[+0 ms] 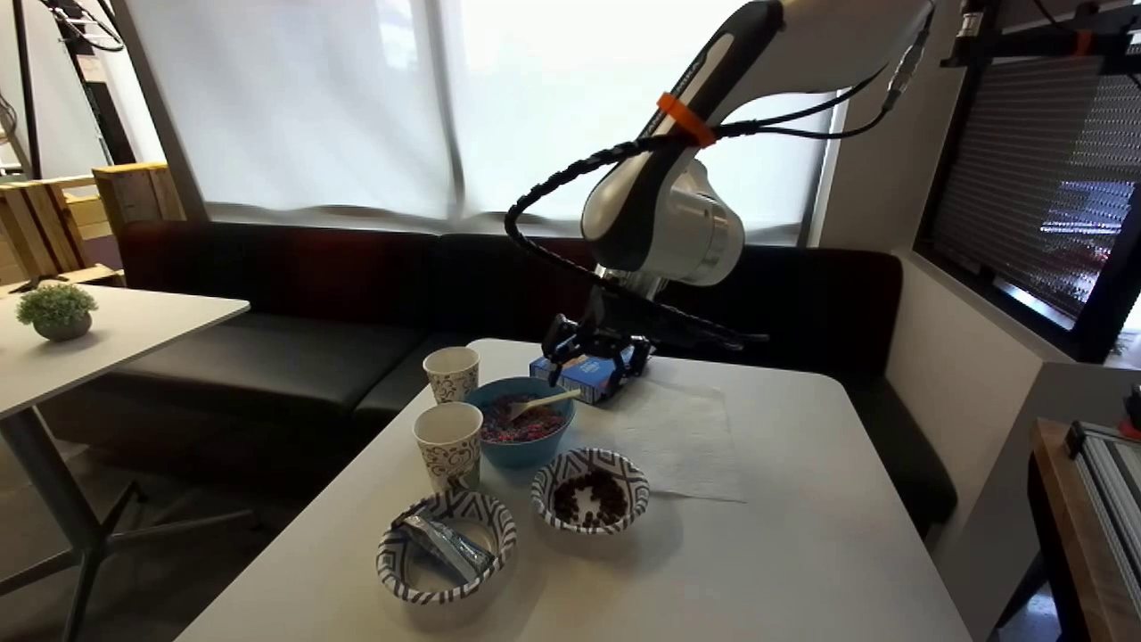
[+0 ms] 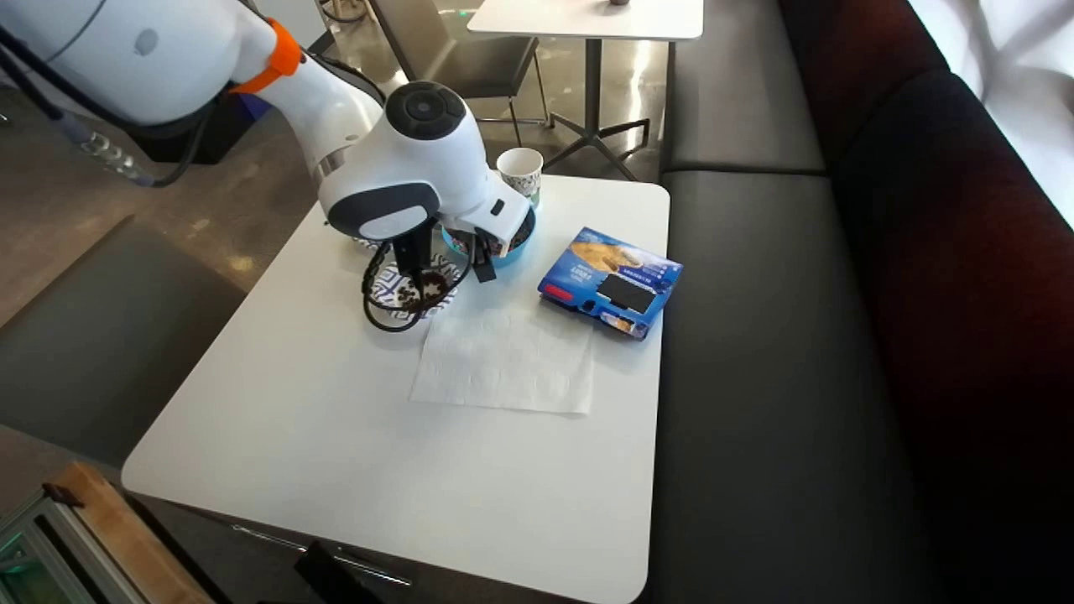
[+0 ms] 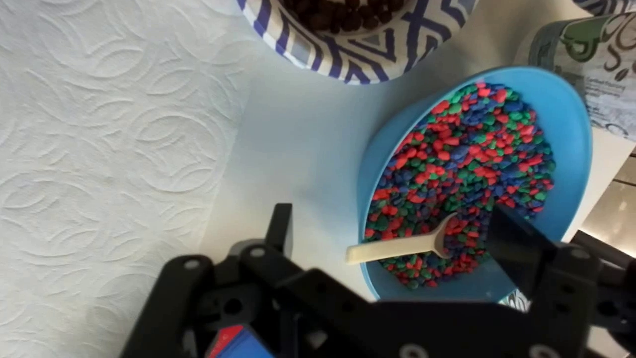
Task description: Move the blue bowl and the paper cups to the front
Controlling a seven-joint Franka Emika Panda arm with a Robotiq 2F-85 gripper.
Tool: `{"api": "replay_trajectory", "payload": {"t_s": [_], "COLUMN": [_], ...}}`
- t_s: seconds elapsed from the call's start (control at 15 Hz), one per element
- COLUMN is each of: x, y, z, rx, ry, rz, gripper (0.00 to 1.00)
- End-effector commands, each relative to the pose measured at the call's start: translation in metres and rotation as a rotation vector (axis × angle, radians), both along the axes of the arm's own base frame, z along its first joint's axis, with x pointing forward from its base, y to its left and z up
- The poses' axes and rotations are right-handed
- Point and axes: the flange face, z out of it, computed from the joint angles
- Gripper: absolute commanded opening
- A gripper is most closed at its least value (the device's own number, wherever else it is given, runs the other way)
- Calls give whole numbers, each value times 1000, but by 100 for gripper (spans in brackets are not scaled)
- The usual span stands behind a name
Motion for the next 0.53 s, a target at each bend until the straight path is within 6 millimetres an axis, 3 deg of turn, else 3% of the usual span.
{"api": "replay_trajectory", "payload": {"t_s": [0.0,0.27,0.4,0.47], "x": [3,5,6,7], "y": [3,9,8,7], "z": [-7,-17,-21,-21], "rx": [29,96,109,111], "ry": [-11,-17,-26,-32], "rz": [-4,-14,-7,-6], "gripper": [100,100,74,68]}}
